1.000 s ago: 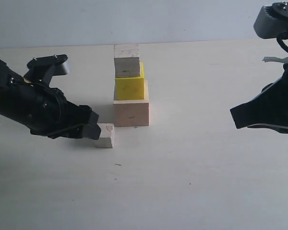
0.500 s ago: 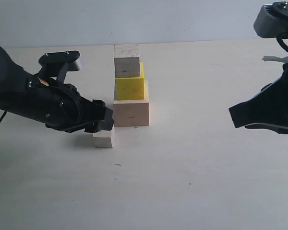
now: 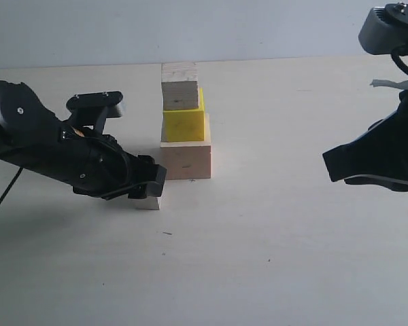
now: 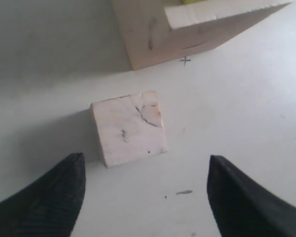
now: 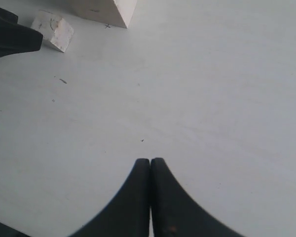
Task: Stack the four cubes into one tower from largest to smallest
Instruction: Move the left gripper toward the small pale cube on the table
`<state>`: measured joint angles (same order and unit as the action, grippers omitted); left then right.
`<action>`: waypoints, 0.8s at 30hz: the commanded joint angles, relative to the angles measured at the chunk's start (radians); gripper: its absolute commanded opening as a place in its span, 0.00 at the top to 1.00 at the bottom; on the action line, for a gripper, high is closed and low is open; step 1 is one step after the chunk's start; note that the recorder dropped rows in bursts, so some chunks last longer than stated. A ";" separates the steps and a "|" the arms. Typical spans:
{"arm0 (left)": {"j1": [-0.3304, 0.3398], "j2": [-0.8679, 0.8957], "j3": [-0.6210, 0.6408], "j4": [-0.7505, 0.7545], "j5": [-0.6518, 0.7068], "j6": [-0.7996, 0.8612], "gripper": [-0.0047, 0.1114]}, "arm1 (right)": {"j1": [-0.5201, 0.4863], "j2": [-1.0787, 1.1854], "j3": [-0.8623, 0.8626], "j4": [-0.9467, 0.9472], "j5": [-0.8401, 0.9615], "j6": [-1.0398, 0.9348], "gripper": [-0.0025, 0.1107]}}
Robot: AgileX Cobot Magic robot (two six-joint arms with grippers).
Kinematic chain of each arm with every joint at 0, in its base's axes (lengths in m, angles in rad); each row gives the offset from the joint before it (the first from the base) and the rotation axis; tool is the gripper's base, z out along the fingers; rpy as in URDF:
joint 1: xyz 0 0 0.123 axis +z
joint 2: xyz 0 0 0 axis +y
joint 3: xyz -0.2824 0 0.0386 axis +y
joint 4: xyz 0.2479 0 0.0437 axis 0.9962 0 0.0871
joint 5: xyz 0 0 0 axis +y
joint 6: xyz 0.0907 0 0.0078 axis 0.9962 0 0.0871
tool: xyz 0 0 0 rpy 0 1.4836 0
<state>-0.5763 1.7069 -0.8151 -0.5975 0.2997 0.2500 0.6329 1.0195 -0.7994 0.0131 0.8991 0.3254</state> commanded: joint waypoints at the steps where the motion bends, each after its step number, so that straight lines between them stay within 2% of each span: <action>1: -0.003 0.007 -0.002 -0.007 -0.039 -0.003 0.38 | 0.000 -0.008 0.005 0.006 -0.005 -0.001 0.98; 19: -0.029 0.015 -0.046 -0.007 -0.044 -0.012 0.38 | 0.000 -0.008 0.005 0.013 -0.007 -0.001 0.98; 24: -0.029 0.015 -0.046 0.036 -0.044 -0.025 0.38 | 0.000 -0.008 0.005 0.013 -0.007 -0.001 0.98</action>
<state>-0.6017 1.7232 -0.8558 -0.5896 0.2654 0.2414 0.6329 1.0195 -0.7994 0.0270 0.8991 0.3254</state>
